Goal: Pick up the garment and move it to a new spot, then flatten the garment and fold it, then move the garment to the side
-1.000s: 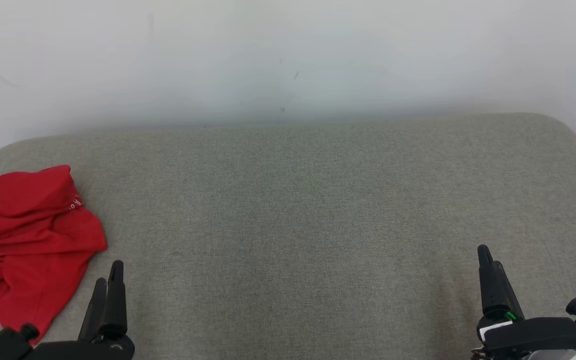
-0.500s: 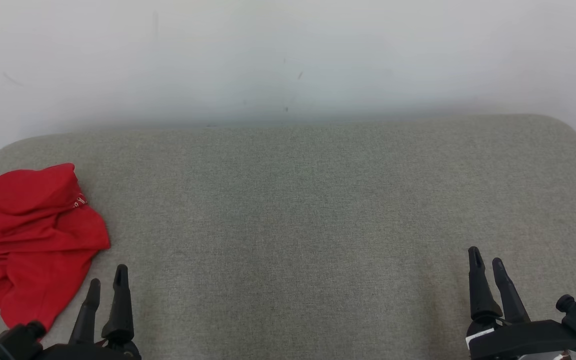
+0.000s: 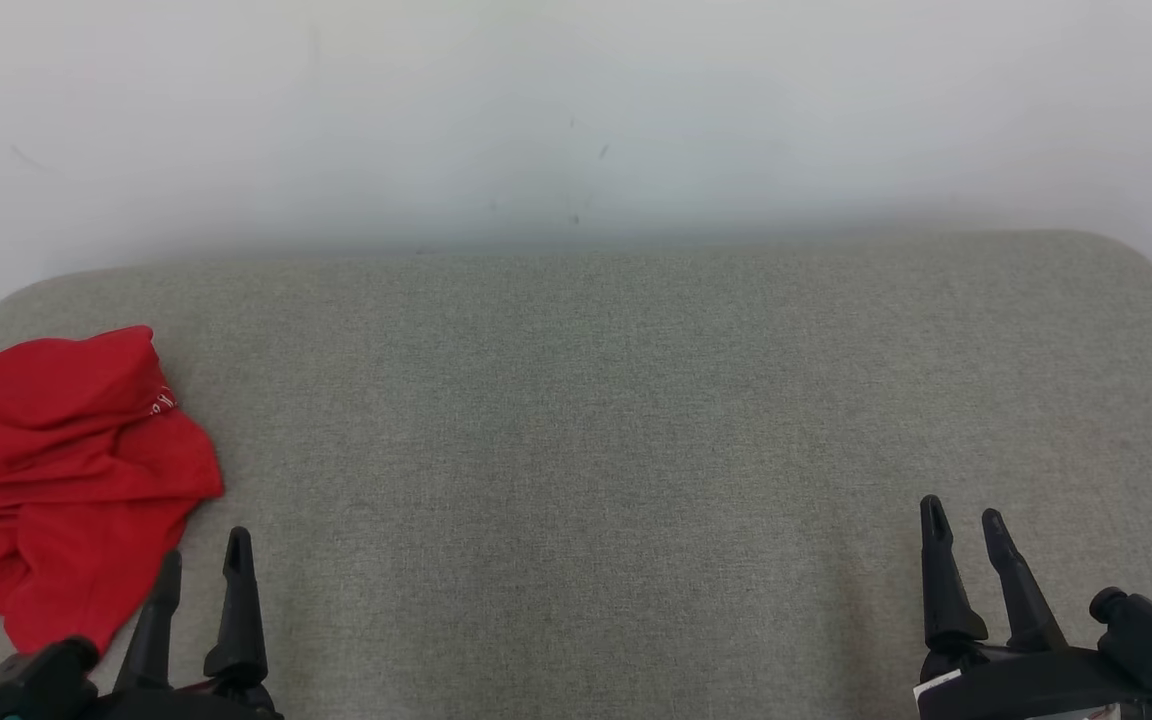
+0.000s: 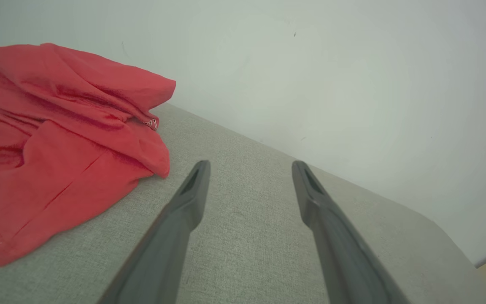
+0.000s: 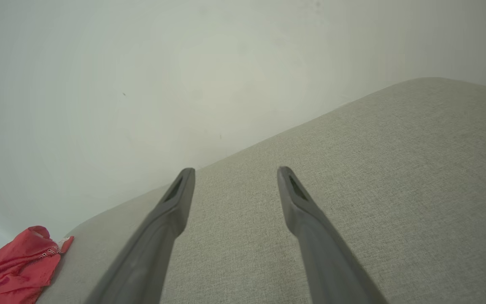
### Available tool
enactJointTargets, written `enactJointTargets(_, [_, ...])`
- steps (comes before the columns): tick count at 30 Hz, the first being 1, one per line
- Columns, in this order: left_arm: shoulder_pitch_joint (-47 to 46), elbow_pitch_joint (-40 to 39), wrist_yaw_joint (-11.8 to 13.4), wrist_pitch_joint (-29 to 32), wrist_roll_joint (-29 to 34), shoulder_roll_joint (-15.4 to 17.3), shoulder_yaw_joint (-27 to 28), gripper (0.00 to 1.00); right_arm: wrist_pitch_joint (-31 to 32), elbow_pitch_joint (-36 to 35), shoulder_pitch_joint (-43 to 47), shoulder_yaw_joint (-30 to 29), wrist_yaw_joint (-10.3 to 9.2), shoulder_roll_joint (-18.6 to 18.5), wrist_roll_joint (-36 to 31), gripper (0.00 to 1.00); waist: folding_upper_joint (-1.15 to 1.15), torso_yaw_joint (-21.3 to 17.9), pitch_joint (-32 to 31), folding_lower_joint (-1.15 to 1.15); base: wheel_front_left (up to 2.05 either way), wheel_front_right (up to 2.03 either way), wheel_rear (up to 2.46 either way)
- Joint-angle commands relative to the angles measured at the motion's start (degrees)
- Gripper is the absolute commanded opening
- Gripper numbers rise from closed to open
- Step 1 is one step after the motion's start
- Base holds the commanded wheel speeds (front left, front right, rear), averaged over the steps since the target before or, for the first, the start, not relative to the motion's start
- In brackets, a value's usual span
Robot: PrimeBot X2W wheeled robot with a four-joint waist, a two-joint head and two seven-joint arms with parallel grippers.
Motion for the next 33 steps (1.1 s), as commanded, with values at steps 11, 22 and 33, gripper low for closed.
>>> enactJointTargets(11, [0.45,-1.75,0.47,-2.0,7.08,1.15,-0.28,1.0,-1.99,-1.06,0.45,0.57,-0.07,-0.26,-8.28,1.0,0.0,0.33,0.0,0.0,0.0,0.0,0.0])
enactJointTargets(22, [1.01,-2.55,-0.01,-3.47,12.44,1.58,0.17,1.0,-3.49,-1.62,0.9,0.89,-0.08,-0.23,-14.67,1.0,0.0,0.58,0.05,0.0,0.0,0.0,0.0])
enactJointTargets(33, [1.76,-3.1,-1.67,-4.88,16.4,0.94,1.25,1.0,-4.87,-1.79,1.61,0.23,-0.09,-0.17,-17.9,1.0,0.0,0.85,0.05,0.0,0.0,0.0,0.0])
